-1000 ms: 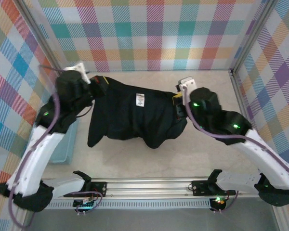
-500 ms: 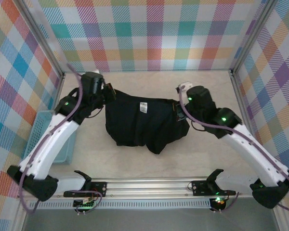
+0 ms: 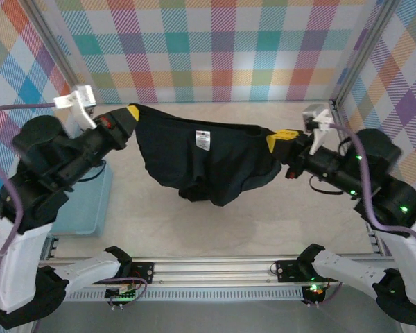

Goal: Fold the inside-out t-shirt

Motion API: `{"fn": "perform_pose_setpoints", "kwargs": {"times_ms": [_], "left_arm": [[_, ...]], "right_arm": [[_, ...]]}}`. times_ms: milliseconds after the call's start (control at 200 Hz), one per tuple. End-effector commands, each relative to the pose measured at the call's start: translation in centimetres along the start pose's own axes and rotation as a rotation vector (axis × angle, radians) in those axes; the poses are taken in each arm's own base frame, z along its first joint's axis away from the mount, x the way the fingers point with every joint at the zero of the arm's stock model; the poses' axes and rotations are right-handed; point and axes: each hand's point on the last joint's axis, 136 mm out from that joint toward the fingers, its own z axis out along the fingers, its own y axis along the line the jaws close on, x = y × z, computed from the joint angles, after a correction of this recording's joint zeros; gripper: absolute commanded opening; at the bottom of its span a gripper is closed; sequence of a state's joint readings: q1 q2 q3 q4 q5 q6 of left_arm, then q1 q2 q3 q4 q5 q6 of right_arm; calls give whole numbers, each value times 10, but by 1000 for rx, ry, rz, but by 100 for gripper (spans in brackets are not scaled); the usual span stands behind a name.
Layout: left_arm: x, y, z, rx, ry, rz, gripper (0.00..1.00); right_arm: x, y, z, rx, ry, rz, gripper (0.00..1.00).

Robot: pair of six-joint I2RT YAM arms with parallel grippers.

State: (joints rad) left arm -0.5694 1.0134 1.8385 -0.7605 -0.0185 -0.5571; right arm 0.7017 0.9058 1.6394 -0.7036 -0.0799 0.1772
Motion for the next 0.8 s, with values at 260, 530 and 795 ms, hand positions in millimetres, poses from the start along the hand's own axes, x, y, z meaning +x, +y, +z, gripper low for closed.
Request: {"fn": "perform_pose_setpoints", "kwargs": {"times_ms": [260,530,795], "left_arm": [[-48,-22,-9,7,-129,40,0],[-6,82,96,-490,-31,166,0],[65,218,204,-831,161,218,0]], "right_arm": [[-64,-21,-13,184,-139,-43,0],[-6,-109,76,536,98,-180,0],[89,-232,149,685,330,-53,0]]}}
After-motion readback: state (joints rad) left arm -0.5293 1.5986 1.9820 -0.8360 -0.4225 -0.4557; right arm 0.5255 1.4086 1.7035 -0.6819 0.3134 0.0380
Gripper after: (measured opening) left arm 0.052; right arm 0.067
